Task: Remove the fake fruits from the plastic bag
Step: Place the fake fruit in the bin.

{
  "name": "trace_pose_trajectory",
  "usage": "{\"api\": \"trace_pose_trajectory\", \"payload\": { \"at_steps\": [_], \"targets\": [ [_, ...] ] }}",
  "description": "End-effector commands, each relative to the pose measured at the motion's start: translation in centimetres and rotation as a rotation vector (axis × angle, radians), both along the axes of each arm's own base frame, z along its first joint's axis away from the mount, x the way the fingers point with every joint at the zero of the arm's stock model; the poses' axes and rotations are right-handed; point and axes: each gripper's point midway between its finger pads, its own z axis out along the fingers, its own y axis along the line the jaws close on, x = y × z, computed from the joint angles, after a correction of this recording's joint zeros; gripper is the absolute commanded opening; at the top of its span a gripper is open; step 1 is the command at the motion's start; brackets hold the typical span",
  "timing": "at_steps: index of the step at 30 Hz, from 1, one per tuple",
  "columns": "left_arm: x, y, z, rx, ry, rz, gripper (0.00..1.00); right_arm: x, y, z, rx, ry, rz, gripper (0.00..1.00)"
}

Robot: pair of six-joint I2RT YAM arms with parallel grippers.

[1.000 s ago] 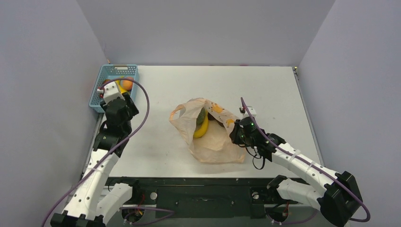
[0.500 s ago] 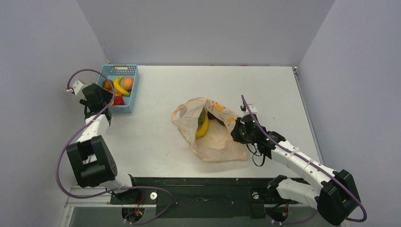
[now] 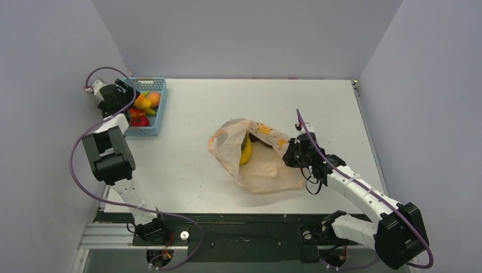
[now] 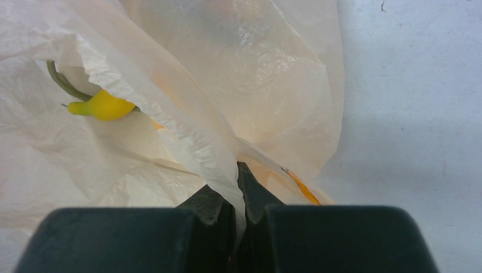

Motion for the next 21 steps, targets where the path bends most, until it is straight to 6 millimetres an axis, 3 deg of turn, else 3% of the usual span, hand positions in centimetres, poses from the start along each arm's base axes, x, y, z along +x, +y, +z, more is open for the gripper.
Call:
{"api": "trace_pose_trajectory", "payload": {
  "at_steps": [1, 7, 10, 11, 12, 13, 14, 15, 16, 17, 18, 19, 20, 21],
  "targets": [
    [1.1, 1.7, 2.2, 0.060, -0.027, 0.048, 0.97, 1.3, 0.3, 1.8, 0.027, -0.062, 0.007, 0.00],
    [0.4, 0.8, 5.3, 0.106, -0.048, 0.011, 0.97, 1.4, 0.4, 1.7, 0.023, -0.055, 0.014, 0.00],
    [-0.7, -1.3, 7.3, 0.092, -0.078, -0.037, 0.97, 1.5, 0.4, 1.9, 0.023, -0.057, 0.018, 0.00],
    [-1.3, -2.2, 8.8, 0.083, -0.102, -0.064, 0.97, 1.5, 0.4, 2.0, 0.024, -0.059, 0.018, 0.00],
    [-2.0, -3.2, 8.0, 0.039, -0.091, -0.074, 0.97, 1.5, 0.4, 2.1, 0.026, -0.061, 0.018, 0.00],
    [-2.8, -5.0, 9.6, 0.013, -0.126, -0.121, 0.97, 1.5, 0.4, 2.1, 0.027, -0.062, 0.016, 0.00],
    [-3.9, -6.7, 7.9, -0.050, -0.107, -0.139, 0.97, 1.5, 0.4, 2.0, 0.028, -0.061, 0.014, 0.00],
    [-4.7, -8.4, 9.9, -0.059, -0.167, -0.190, 0.97, 1.5, 0.4, 2.1, 0.031, -0.062, 0.009, 0.00],
    [-5.6, -10.7, 8.4, -0.098, -0.149, -0.229, 0.97, 1.4, 0.4, 2.0, 0.033, -0.060, 0.008, 0.00],
    [-6.5, -12.5, 10.1, -0.102, -0.190, -0.278, 0.97, 1.4, 0.5, 2.1, 0.040, -0.061, 0.008, 0.00],
    [-7.4, -14.5, 9.0, -0.118, -0.170, -0.322, 0.97, 1.3, 0.6, 2.0, 0.044, -0.060, 0.009, 0.00],
    [-8.3, -16.5, 10.3, -0.125, -0.197, -0.374, 0.97, 1.3, 0.6, 2.1, 0.052, -0.062, 0.009, 0.00],
    [-9.3, -17.5, 9.3, -0.143, -0.179, -0.395, 0.97, 1.2, 0.6, 2.1, 0.055, -0.060, 0.008, 0.00],
    [-10.3, -19.0, 10.7, -0.147, -0.211, -0.440, 0.97, 1.1, 0.6, 2.1, 0.056, -0.060, 0.007, 0.00]
  ]
}}
